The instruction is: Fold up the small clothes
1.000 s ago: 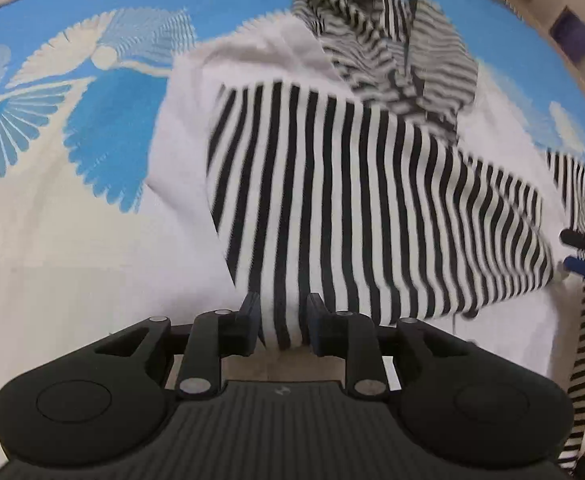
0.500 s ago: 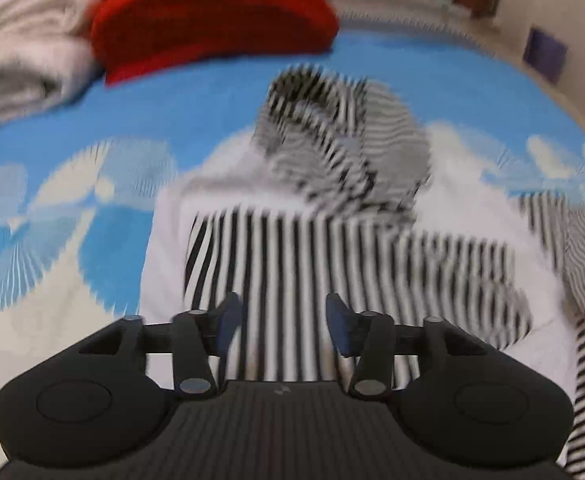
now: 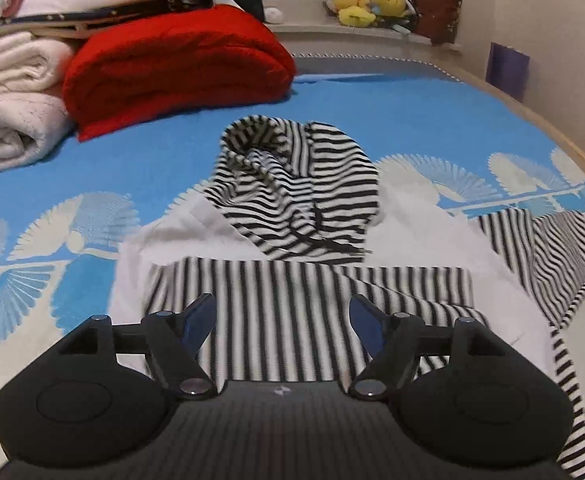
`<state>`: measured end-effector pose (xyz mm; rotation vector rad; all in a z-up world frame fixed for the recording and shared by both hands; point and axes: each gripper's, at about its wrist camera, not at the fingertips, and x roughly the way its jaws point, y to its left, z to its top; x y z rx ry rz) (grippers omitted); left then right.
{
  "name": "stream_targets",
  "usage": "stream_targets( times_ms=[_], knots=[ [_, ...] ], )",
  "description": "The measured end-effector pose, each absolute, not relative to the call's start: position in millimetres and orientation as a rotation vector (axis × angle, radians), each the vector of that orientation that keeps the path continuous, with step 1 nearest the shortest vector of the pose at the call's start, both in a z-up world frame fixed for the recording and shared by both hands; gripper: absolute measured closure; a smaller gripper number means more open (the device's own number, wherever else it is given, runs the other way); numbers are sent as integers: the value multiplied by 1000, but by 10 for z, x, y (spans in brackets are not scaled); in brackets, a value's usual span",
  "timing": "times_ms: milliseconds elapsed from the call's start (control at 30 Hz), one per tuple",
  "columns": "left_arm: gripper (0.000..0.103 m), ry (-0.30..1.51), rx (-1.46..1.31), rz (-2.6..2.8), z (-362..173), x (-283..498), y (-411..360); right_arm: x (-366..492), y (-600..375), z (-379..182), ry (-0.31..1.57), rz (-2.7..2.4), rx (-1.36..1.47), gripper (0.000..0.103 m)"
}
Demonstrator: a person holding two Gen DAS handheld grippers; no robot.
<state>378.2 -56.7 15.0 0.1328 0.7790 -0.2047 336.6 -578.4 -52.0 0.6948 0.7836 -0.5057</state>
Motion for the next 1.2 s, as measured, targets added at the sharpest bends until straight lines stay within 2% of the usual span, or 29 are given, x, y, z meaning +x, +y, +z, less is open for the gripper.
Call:
stream_targets(
  times_ms=[300, 500, 667, 800, 833, 867, 1200],
  knots=[
    [25, 829, 116, -244, 89, 3854, -604, 3285, -6197, -939, 789, -577, 915, 41],
    [24, 847, 112, -243, 78, 3879, -580, 3338, -6286, -964, 760, -577, 908, 44],
    [24, 859, 151, -251, 39, 3869, -587, 3387, -6344, -1093, 767, -570, 904, 74],
    [24, 865, 166, -245, 13, 3874, -560, 3408, -6376, -1125, 748, -571, 898, 89],
    [24, 867, 168, -243, 7, 3876, -551, 3411, -6383, -1130, 745, -574, 902, 98],
    [24, 869, 171, -241, 1, 3878, -543, 3412, -6382, -1123, 739, -580, 901, 101],
    [24, 914, 153, -180, -33, 3959, -412, 3450, -6120, -579, 541, -517, 836, 102]
  ],
)
